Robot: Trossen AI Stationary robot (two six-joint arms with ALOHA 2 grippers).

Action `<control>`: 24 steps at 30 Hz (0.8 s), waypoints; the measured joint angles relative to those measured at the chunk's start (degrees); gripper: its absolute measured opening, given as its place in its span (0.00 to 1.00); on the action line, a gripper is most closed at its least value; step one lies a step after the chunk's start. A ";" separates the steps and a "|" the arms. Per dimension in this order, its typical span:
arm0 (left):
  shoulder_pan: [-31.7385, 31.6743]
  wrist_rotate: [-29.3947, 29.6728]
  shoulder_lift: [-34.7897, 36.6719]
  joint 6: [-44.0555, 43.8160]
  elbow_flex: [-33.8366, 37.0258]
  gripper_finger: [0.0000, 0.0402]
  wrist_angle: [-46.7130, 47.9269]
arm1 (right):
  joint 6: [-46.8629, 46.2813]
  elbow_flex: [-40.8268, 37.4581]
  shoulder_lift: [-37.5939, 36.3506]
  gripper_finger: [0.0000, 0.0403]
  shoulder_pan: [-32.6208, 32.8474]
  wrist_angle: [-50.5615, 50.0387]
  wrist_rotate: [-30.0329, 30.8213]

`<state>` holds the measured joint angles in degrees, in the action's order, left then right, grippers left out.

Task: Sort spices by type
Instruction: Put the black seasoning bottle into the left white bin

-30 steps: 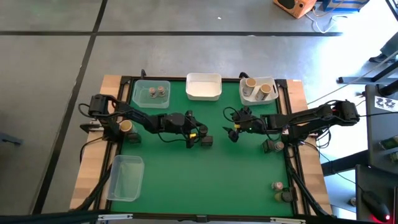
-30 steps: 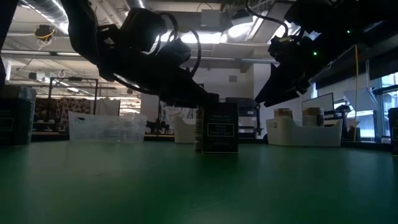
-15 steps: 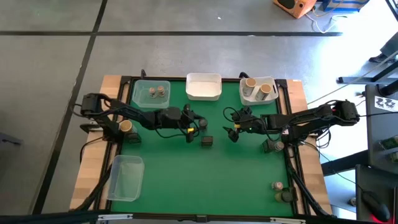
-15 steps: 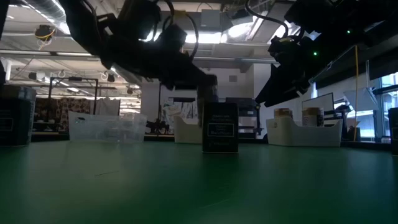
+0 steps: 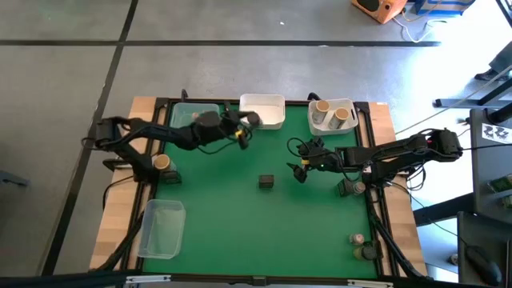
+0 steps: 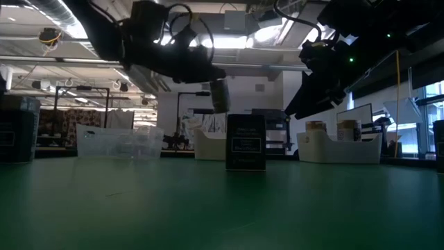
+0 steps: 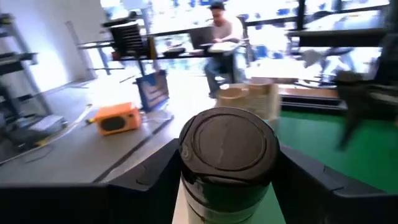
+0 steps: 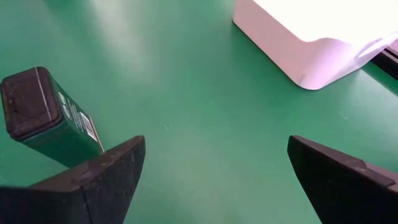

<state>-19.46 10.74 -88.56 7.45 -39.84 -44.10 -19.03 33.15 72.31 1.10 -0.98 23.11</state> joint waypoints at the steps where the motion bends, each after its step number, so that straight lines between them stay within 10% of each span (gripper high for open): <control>1: -1.05 0.00 -0.03 -0.17 -0.01 0.50 -0.13 | 0.01 0.00 0.00 0.97 0.00 0.01 0.00; 24: -11.71 -3.30 -14.70 -5.72 -4.49 0.51 -2.84 | -0.52 0.02 5.76 0.97 0.00 1.36 1.84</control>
<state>-31.18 7.44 -103.26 1.74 -44.34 -46.94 -19.55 33.17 78.07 1.10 0.38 24.95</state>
